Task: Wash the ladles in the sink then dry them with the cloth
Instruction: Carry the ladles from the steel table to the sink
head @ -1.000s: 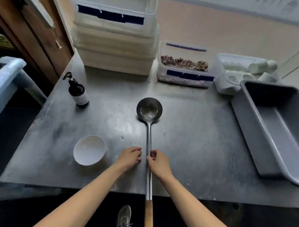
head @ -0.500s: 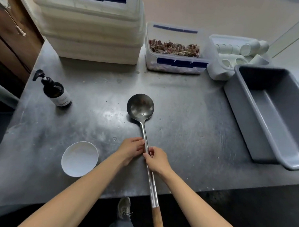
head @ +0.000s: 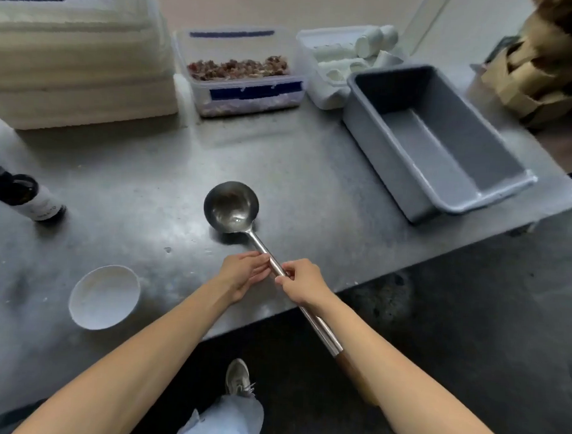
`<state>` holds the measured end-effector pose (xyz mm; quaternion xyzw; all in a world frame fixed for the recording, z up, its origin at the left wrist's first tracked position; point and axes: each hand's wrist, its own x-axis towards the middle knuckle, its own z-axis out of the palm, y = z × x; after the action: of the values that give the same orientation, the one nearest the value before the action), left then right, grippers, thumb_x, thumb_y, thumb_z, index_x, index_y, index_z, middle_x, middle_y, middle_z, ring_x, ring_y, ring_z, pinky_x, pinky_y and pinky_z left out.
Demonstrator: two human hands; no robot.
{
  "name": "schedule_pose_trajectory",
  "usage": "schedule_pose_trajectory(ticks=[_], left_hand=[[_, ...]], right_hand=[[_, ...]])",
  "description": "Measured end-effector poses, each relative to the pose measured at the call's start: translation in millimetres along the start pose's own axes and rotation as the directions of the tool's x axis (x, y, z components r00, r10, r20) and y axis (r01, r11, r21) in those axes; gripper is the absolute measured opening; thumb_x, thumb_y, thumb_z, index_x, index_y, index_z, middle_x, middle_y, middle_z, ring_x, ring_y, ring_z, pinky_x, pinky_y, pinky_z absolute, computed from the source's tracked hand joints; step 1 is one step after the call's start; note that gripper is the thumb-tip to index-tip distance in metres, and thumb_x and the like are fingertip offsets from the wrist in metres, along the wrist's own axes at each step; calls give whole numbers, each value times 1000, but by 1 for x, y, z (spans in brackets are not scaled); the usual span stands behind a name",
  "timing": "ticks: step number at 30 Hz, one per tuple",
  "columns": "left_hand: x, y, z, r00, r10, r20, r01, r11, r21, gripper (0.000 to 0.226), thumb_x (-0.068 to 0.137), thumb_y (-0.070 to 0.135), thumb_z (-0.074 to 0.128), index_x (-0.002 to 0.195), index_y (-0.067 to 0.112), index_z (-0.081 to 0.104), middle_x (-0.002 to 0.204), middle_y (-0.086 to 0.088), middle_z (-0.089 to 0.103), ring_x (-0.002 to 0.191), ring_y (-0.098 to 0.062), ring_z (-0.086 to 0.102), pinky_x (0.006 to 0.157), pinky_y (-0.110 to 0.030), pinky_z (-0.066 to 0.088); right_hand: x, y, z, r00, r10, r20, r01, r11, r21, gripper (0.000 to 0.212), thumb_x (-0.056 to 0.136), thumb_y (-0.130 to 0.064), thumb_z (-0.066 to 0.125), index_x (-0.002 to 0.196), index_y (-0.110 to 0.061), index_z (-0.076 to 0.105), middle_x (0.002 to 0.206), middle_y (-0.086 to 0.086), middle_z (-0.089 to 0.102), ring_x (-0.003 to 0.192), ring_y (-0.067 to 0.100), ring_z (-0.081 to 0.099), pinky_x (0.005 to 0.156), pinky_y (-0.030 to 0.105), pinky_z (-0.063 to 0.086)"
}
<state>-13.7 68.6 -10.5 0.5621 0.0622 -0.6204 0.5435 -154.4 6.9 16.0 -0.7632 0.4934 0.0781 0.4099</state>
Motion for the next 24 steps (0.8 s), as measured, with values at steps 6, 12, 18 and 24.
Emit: schedule_pose_trajectory(ticks=[6,12,18,24], left_hand=[[-35,-58,49,992,-57,115,43,992,116,31,91,-5,63,121,-12,59,113,-25,69,97,-29,71,75,-27,61],[-77,-125,87,967,-116,228,46,955,292,29,91,-2,64,119,-11,62,111,-23,71,97,-28,72,82,-28,60],[-128,-212,119,931,-212,296,56,888,457,22,91,-2,66,112,-9,66,105,-23,73,90,-24,74,78,-26,61],[-185,-311,137,865,-348,362,49,775,630,23,90,-2,67,112,-11,66,106,-23,73,89,-24,73,76,-23,61]], right_hand=[[-83,54,-14,990,98,-101,-89,992,86,11,93,-22,65,87,-21,75,74,2,68,72,20,63,74,38,54],[-172,110,-14,954,224,-196,-190,965,180,10,93,-22,65,90,-20,75,69,-3,60,68,17,58,64,30,46],[-276,173,12,888,372,-269,-292,910,295,25,92,-20,65,68,-20,60,59,-5,49,58,16,48,59,31,41],[-387,232,57,779,536,-324,-361,807,468,14,91,-21,66,83,-11,70,61,-3,53,61,17,49,60,31,41]])
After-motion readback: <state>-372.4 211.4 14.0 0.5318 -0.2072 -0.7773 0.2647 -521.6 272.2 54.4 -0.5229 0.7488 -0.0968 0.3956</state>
